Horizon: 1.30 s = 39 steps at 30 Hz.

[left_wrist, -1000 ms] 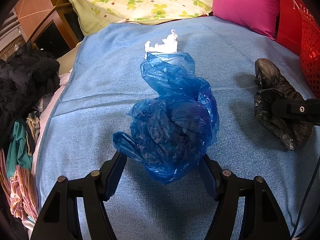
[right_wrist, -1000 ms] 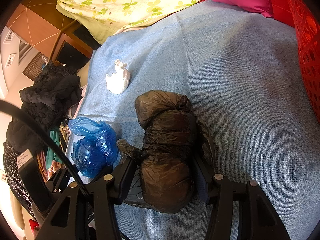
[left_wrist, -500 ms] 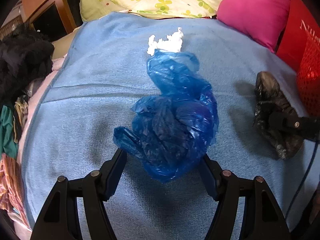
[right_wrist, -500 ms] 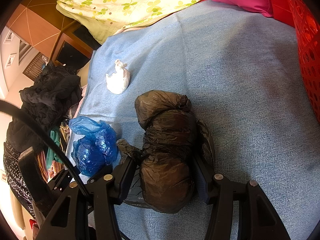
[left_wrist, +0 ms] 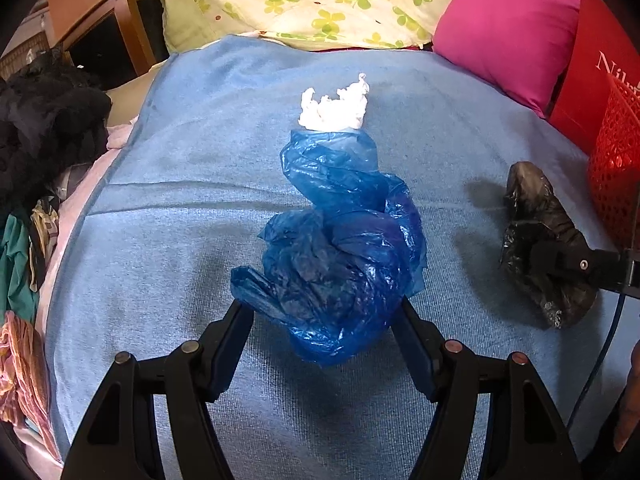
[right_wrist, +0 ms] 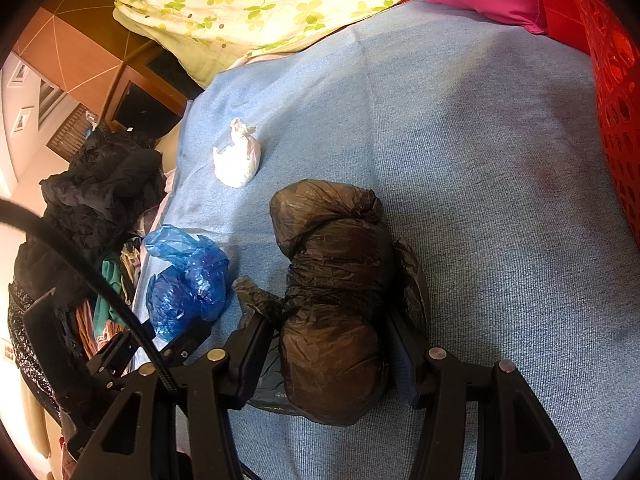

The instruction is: Collect trash

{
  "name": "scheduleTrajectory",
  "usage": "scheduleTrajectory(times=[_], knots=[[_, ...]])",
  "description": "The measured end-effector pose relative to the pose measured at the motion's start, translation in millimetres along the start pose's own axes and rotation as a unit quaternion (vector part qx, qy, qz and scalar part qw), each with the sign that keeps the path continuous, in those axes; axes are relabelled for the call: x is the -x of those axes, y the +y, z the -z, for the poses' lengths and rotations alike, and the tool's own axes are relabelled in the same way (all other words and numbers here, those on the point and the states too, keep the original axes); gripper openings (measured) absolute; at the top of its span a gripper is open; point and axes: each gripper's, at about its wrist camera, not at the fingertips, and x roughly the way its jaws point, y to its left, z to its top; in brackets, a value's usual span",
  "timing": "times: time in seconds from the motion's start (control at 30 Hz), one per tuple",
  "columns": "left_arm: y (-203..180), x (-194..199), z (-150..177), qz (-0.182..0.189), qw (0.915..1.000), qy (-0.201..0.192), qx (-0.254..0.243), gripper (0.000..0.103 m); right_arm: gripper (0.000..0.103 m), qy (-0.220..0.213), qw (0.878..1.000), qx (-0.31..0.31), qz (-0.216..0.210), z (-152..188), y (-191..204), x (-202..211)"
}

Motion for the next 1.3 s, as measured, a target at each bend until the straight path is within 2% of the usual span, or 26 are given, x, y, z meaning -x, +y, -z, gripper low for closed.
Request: scheduleTrajectory(times=[0.37, 1.3], knots=[[-6, 7, 1, -0.019, 0.9995, -0.015, -0.018, 0.071, 0.058, 0.001, 1.000, 0.001, 0.000, -1, 0, 0], [-14, 11, 2, -0.034, 0.9983, -0.026, -0.040, 0.071, 0.058, 0.002, 1.000, 0.005, 0.001, -2, -1, 0]])
